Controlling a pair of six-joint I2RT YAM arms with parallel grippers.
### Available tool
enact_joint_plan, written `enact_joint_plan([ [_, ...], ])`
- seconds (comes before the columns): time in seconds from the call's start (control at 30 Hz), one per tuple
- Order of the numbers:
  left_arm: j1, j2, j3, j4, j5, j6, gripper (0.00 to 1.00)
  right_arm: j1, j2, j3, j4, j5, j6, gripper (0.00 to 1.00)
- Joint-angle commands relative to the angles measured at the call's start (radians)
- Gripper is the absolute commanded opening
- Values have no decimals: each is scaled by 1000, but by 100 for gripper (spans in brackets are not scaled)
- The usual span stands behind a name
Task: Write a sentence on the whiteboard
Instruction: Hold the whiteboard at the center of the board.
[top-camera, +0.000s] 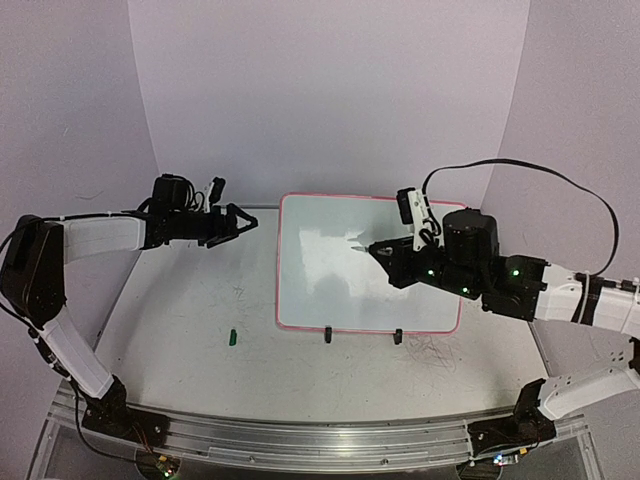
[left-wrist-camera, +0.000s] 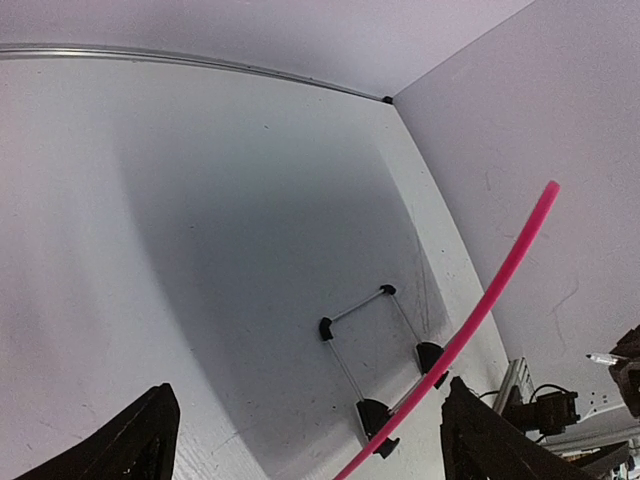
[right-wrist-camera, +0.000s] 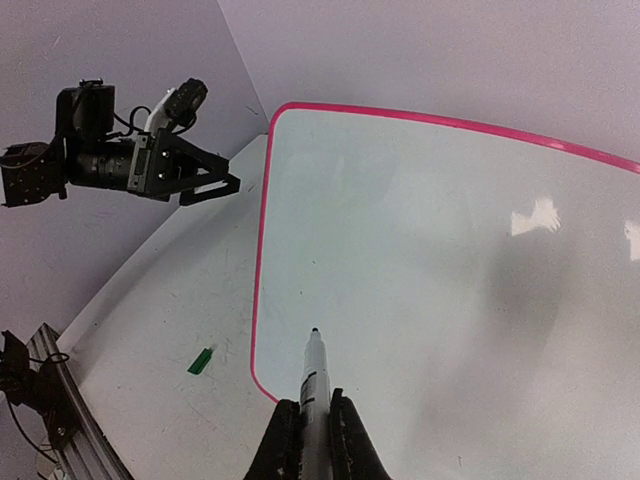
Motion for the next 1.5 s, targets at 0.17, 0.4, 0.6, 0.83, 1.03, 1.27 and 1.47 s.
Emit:
enact_joint_plan([
  [0.17,-26,39,0,112,204,50,80,48,123,108,142,39,-38,0],
  [0.4,-58,48,3,112,226,79,73,50,145,123,160,79,-37,0],
  [0.6,-118,62,41,118,278,83,68,50,155,132,162,88,-42,0],
  [0.83,-141,138,132,127,268,65,61,51,152,128,197,63,-51,0],
  [1.03,-141,141,117,139,219,69,55,53,138,114,201,65,-58,0],
  [1.27,-136,113,95,179,102,54,72,53,125,101,207,68,-68,0],
  [1.47,-136,164,114,270,151,8,73,53,117,96,207,54,-66,0],
])
